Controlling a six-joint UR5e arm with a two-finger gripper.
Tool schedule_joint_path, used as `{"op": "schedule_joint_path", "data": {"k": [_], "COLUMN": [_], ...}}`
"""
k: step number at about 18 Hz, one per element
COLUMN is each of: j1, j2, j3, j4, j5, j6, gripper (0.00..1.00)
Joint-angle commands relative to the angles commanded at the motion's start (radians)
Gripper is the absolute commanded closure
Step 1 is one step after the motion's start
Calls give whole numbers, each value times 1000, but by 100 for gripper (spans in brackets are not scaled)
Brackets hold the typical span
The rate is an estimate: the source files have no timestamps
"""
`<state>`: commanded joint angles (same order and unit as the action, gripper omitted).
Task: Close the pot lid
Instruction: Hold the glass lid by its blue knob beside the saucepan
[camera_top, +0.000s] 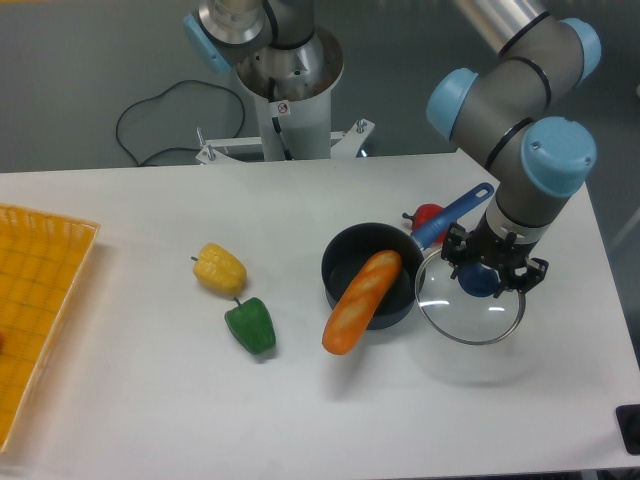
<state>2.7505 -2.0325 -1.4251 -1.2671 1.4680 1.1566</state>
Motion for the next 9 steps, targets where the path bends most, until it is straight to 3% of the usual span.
{"op": "schedule_joint_path", "data": {"k": [9], "j1": [-2], "j2": [15], "j3": [-5], "j4": [2], "j5": [-32], "j6": [2], "gripper": [45]}}
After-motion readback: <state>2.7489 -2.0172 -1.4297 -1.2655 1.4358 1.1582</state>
